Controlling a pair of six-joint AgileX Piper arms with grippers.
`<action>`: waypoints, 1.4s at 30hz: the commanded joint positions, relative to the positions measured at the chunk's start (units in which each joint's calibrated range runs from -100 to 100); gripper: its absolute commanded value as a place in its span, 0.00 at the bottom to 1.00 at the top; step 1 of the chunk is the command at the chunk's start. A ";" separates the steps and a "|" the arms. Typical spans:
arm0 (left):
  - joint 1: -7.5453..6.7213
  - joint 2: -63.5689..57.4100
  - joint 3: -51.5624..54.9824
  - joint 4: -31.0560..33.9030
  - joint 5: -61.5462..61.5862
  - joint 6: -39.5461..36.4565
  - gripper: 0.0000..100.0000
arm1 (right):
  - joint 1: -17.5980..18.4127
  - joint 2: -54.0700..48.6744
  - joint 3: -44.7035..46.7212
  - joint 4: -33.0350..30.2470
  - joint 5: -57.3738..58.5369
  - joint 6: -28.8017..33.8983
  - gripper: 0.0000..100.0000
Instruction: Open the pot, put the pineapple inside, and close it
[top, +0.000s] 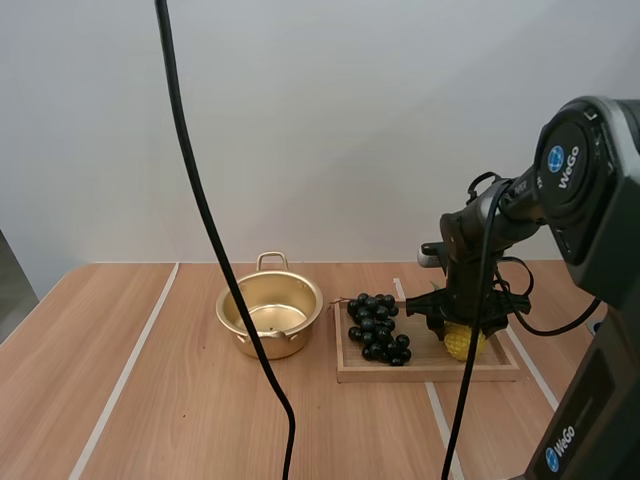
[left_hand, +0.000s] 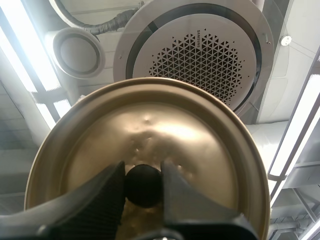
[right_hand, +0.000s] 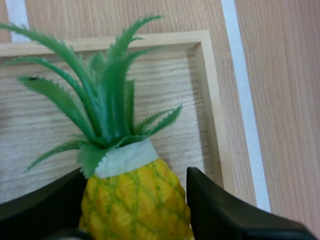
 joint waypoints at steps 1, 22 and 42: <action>-0.11 -0.46 -0.51 0.22 0.24 -0.61 0.00 | -0.20 -0.37 -1.87 -0.35 3.67 0.50 0.00; -0.11 -0.46 -0.51 0.22 0.23 -0.26 0.00 | -0.20 -23.61 -18.09 2.84 4.63 -4.36 0.00; -0.11 -5.02 -0.51 2.98 2.28 -0.26 0.00 | -0.20 -38.62 -32.90 5.73 -27.97 -4.66 0.00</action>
